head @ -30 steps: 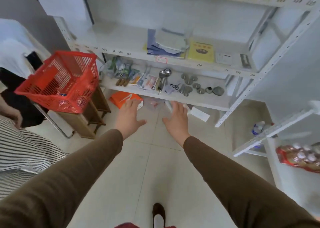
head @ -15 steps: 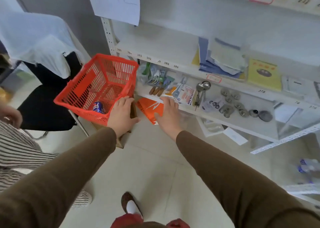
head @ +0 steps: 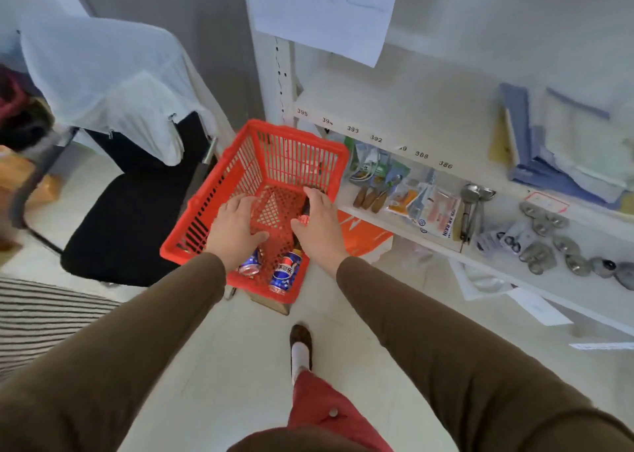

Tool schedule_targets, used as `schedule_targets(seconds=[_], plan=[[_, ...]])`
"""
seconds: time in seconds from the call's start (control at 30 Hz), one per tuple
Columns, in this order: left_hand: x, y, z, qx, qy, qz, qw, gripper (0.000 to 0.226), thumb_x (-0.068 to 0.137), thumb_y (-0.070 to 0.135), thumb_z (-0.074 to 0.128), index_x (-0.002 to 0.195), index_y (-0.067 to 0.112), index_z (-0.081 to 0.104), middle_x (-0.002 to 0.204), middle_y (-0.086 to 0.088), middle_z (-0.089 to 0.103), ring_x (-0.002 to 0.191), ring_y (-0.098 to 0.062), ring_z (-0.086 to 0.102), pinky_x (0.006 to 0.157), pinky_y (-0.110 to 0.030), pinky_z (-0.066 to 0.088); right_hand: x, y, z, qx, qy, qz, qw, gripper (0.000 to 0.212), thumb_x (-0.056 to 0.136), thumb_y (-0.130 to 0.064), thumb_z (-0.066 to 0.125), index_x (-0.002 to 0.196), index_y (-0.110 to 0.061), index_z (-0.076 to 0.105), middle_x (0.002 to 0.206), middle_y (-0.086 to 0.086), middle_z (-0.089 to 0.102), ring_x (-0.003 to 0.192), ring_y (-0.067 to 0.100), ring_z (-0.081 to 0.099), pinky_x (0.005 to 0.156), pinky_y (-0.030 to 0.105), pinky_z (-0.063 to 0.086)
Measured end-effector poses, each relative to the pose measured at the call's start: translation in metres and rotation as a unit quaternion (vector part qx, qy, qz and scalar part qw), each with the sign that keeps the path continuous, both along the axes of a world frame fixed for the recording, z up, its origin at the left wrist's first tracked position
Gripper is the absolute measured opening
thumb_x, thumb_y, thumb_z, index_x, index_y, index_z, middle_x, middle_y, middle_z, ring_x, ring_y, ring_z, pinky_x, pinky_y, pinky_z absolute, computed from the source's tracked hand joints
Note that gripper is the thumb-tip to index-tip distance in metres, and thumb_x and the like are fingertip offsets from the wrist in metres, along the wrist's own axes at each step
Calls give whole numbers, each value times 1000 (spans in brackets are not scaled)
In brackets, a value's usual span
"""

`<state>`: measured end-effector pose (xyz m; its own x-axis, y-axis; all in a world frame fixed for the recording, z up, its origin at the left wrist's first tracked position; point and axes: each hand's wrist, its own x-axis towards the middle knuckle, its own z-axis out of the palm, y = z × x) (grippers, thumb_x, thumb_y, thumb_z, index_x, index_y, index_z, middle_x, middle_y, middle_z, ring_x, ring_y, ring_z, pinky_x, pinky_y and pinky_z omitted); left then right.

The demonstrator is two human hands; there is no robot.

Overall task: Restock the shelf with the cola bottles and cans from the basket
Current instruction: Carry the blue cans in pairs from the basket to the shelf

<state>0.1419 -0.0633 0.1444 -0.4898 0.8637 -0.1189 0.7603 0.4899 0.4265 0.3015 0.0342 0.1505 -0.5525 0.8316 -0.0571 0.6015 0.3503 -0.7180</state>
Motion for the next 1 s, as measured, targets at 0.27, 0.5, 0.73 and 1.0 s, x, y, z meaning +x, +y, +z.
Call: schedule_targets(seconds=[0.27, 0.5, 0.73, 1.0], plan=[[-68, 25, -63, -96, -84, 53, 990, 82, 83, 26, 78, 152, 11, 35, 153, -14, 38, 137, -38, 37, 113, -49, 37, -95, 20, -63, -179, -43, -75, 980, 69, 96, -19, 65, 156, -12, 32, 158, 11, 37, 147, 32, 31, 121, 44, 28], [-99, 40, -129, -195, -165, 57, 965, 85, 87, 28, 76, 155, 10, 29, 155, -18, 39, 140, -36, 41, 114, -45, 37, -119, -14, -128, -337, -33, -287, 896, 66, 87, -21, 69, 147, -11, 43, 143, 13, 54, 132, 36, 53, 112, 47, 43], [-102, 45, -190, -309, -257, 92, 911, 97, 84, 30, 80, 154, -3, 21, 148, -21, 49, 132, -37, 52, 104, -41, 48, -128, -33, -186, -422, -104, -428, 792, 74, 89, -21, 61, 154, -7, 30, 150, 19, 46, 134, 38, 51, 109, 51, 44], [-99, 38, -242, -297, -318, 201, 878, 81, 85, 35, 79, 147, -2, 42, 145, -19, 54, 130, -35, 55, 107, -43, 46, -141, -31, -224, -393, -259, -411, 781, 79, 93, -27, 63, 156, -5, 22, 159, 19, 28, 147, 37, 29, 121, 44, 27]])
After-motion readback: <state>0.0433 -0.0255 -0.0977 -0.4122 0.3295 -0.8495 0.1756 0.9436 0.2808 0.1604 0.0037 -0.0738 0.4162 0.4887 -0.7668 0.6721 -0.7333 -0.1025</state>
